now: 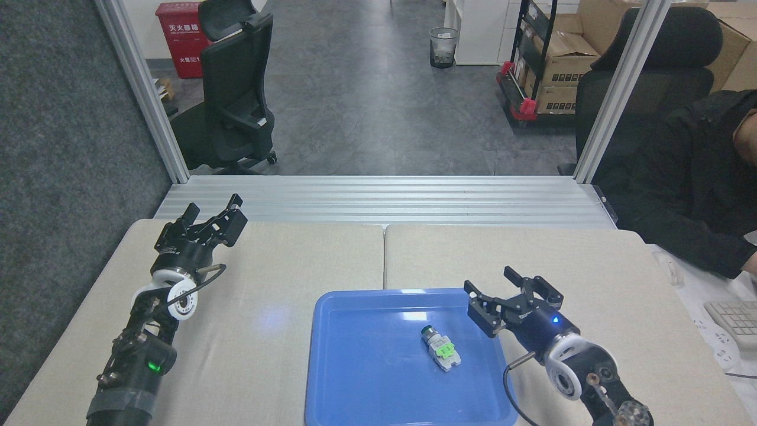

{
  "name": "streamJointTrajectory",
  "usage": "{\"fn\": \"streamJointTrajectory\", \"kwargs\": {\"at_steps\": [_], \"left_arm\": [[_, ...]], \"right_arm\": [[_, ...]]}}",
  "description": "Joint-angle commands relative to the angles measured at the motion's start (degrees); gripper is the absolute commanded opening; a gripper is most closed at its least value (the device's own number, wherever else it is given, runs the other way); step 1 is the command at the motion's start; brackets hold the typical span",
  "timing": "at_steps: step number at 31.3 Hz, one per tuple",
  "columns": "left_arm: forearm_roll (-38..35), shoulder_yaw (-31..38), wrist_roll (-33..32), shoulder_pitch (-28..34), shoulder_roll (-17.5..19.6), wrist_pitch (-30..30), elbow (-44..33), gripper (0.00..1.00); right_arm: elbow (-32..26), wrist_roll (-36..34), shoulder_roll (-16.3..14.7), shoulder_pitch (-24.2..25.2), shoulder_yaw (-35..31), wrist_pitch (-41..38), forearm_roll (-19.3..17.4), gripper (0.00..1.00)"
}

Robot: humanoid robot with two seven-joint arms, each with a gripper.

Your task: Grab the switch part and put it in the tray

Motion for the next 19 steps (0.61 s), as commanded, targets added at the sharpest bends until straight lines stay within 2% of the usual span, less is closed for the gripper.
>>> {"fn": "streamJointTrajectory", "kwargs": {"at_steps": [1, 9, 19], "left_arm": [[0.0, -1.3, 0.0, 0.0, 0.0, 0.0, 0.0, 1.0], [0.0, -1.3, 0.0, 0.0, 0.0, 0.0, 0.0, 1.0], [0.0, -1.3, 0.1, 0.0, 0.0, 0.0, 0.0, 1.0]], "right_arm": [[7.0, -0.3, -0.6, -7.8, -17.6, 0.5, -0.8, 0.96], [15.1, -4.2, -3.8, -7.5, -18.0, 0.6, -0.8, 0.98], [16.3, -6.7, -5.9, -6.0, -18.1, 0.5, -1.2, 0.98]]}}
